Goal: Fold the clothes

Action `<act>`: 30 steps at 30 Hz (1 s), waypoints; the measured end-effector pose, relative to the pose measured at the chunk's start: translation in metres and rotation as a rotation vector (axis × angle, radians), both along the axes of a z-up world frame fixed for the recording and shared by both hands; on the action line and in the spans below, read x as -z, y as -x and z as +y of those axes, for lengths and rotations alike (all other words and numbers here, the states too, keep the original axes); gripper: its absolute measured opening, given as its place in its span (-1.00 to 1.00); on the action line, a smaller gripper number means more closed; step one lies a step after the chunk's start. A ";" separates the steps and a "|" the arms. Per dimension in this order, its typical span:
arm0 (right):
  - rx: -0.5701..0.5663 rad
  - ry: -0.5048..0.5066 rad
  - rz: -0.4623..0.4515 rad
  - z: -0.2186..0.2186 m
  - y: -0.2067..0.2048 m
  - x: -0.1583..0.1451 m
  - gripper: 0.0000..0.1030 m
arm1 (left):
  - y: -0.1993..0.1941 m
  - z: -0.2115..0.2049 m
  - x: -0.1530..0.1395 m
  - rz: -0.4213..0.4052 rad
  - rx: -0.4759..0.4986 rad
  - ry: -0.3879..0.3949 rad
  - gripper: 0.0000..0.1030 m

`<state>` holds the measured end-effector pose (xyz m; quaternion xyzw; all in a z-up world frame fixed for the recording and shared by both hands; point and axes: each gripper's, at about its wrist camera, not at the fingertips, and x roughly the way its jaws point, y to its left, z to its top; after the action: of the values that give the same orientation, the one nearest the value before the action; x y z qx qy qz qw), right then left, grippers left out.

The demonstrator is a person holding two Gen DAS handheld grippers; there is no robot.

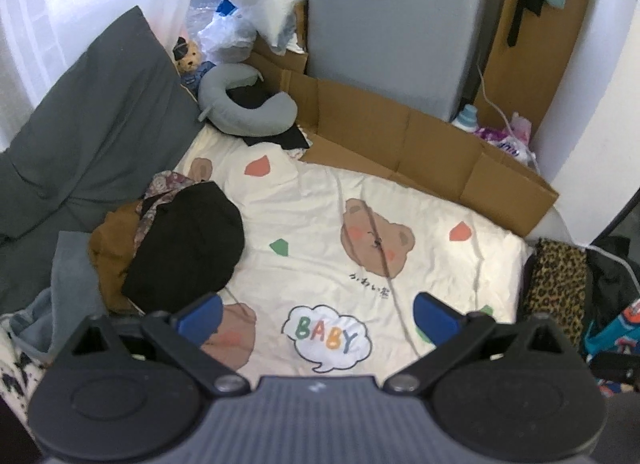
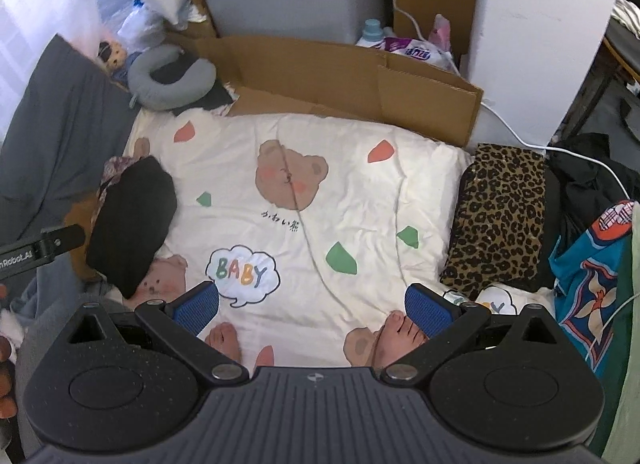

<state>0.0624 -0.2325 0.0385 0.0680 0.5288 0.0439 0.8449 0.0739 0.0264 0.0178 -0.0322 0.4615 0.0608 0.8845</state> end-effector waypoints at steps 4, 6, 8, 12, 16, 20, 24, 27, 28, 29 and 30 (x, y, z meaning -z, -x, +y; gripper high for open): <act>-0.031 -0.016 0.008 0.010 -0.003 0.002 0.99 | -0.003 -0.001 0.004 0.024 0.010 0.005 0.99; -0.040 -0.023 0.009 0.013 -0.005 0.003 0.99 | -0.004 -0.004 0.005 0.027 0.024 0.002 0.99; -0.043 -0.029 0.008 0.015 -0.005 0.004 0.99 | -0.002 -0.008 0.004 0.011 0.032 -0.009 0.99; -0.055 -0.020 0.001 0.020 -0.004 0.004 0.98 | -0.003 -0.016 0.005 0.013 0.042 -0.046 0.99; -0.050 -0.030 0.004 0.020 -0.006 0.006 0.98 | -0.004 -0.020 0.006 0.023 0.055 -0.068 0.99; -0.038 -0.039 0.004 0.018 -0.006 0.007 0.98 | -0.004 -0.025 0.006 0.018 0.064 -0.094 0.99; -0.037 -0.036 0.004 0.019 -0.006 0.007 0.98 | -0.006 -0.025 0.006 0.024 0.060 -0.096 0.99; -0.037 -0.035 0.011 0.019 -0.006 0.008 0.98 | -0.007 -0.024 0.006 0.030 0.061 -0.100 0.99; -0.039 -0.033 0.012 0.019 -0.007 0.008 0.98 | -0.007 -0.024 0.006 0.030 0.061 -0.101 0.99; -0.040 -0.031 0.012 0.019 -0.007 0.008 0.98 | -0.007 -0.024 0.006 0.031 0.061 -0.103 0.99; -0.039 -0.030 0.012 0.020 -0.007 0.008 0.98 | -0.007 -0.024 0.006 0.031 0.060 -0.107 0.99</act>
<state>0.0690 -0.2129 0.0304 0.0705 0.5345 0.0681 0.8394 0.0811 0.0023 0.0120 0.0298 0.4719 0.0595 0.8791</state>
